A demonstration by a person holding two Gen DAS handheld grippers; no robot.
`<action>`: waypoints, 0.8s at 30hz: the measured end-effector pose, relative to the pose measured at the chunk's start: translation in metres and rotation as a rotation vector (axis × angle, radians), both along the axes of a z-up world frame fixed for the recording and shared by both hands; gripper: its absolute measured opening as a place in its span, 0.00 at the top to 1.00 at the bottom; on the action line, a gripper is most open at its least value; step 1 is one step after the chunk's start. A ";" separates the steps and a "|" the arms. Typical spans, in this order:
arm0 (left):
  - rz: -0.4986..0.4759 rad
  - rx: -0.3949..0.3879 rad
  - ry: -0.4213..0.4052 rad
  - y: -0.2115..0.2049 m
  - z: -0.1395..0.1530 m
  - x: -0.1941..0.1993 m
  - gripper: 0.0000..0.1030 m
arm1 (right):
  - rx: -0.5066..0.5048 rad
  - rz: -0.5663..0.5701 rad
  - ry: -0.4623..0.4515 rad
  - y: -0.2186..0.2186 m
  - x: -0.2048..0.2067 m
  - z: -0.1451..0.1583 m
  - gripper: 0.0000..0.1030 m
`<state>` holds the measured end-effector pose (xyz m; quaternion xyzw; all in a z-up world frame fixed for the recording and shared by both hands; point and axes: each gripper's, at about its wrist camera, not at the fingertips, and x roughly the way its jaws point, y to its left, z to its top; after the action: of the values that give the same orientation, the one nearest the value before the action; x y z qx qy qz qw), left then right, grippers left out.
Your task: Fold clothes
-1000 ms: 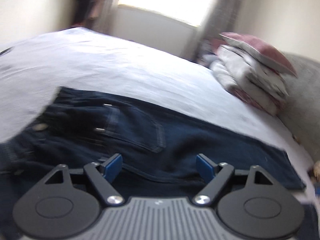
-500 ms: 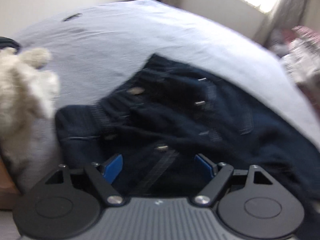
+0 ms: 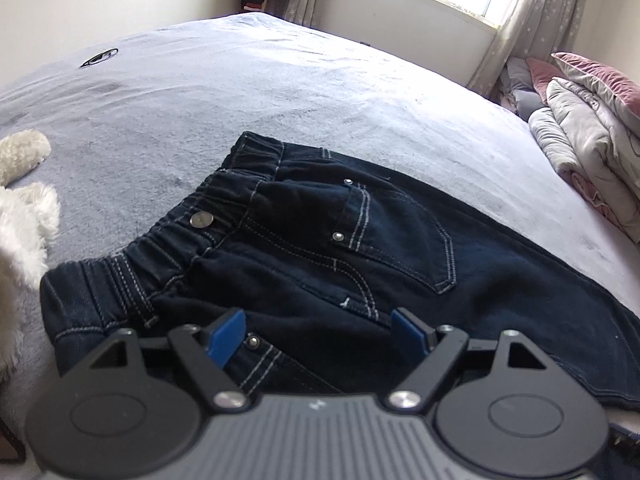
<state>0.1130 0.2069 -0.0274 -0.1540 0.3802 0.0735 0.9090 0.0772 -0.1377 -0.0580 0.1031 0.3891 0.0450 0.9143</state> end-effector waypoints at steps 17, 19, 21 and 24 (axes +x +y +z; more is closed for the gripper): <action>0.014 0.018 0.005 0.002 -0.007 0.002 0.19 | -0.114 0.153 -0.137 0.016 -0.006 -0.019 0.21; 0.015 0.010 -0.006 0.002 -0.006 0.002 0.19 | -0.111 0.197 -0.110 0.016 -0.001 -0.011 0.21; 0.021 -0.003 -0.018 0.004 -0.006 0.003 0.19 | -0.108 0.240 -0.084 0.015 0.005 -0.002 0.21; 0.030 -0.028 -0.032 0.010 -0.006 0.004 0.20 | -0.088 0.316 -0.104 0.013 0.031 0.019 0.21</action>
<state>0.1173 0.2170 -0.0334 -0.1736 0.3644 0.0792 0.9115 0.1082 -0.1243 -0.0386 -0.0017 0.3540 0.1763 0.9185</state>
